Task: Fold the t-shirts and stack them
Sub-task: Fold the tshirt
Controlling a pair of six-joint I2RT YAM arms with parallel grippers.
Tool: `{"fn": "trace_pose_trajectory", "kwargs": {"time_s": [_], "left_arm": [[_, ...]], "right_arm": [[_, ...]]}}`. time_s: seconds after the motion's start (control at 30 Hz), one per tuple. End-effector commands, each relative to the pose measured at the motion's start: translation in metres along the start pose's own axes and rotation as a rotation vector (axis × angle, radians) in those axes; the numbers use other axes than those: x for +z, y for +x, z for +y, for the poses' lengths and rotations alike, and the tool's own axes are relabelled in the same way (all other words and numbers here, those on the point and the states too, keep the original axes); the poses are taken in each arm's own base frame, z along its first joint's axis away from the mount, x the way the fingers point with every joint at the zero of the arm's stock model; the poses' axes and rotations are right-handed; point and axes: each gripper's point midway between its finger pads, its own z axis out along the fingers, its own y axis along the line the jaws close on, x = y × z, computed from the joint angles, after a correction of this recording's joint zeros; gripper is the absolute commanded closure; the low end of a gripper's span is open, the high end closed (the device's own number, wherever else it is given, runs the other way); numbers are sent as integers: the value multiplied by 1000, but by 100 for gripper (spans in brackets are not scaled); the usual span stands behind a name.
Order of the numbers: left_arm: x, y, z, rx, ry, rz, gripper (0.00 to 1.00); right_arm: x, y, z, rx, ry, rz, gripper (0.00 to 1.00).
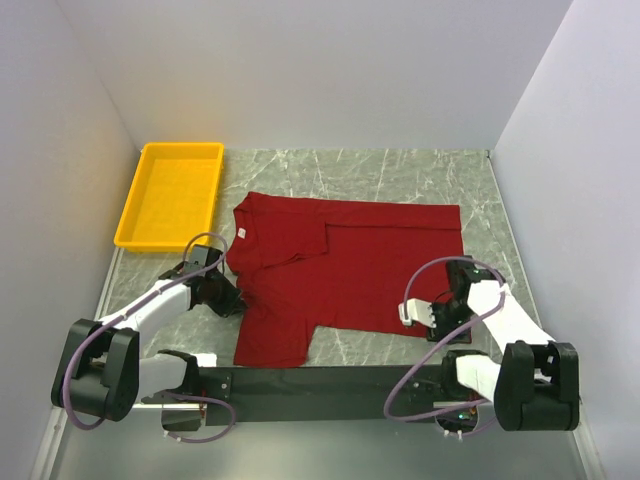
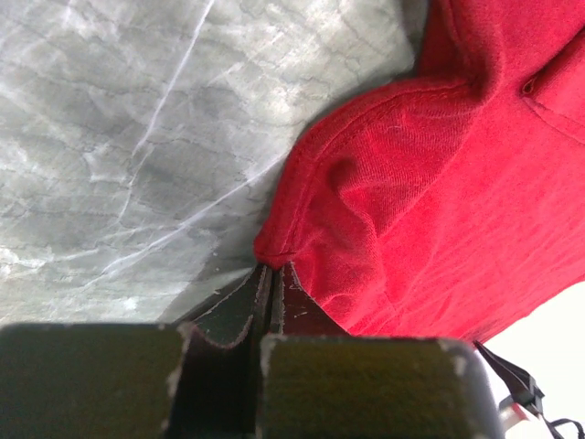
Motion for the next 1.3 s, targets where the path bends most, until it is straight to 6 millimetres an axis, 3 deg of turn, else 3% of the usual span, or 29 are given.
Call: {"fn": "trace_pose_trajectory", "kwargs": {"time_s": [0.0, 0.03, 0.27, 0.37, 0.43, 0.57, 0.83, 1.27], "left_arm": [[-1, 0, -7, 14, 38, 1, 99], [-1, 0, -6, 12, 36, 1, 99], [-2, 1, -7, 5, 47, -1, 99], [-3, 1, -8, 6, 53, -3, 99], [-5, 0, -10, 9, 56, -6, 99], [-10, -1, -14, 16, 67, -14, 99], [-22, -5, -24, 30, 91, -34, 99], [-47, -11, -32, 46, 112, -88, 99]], "right_arm": [[10, 2, -8, -2, 58, 45, 46], [11, 2, -15, -5, 95, 54, 46], [14, 2, -16, 19, 114, 62, 52], [16, 3, -12, 15, 108, 67, 66], [15, 3, -8, -1, 106, 65, 81], [1, -5, -13, -1, 155, 32, 99], [-27, -24, -10, -14, 129, -36, 99], [-35, -38, -16, 118, 226, -158, 100]]}}
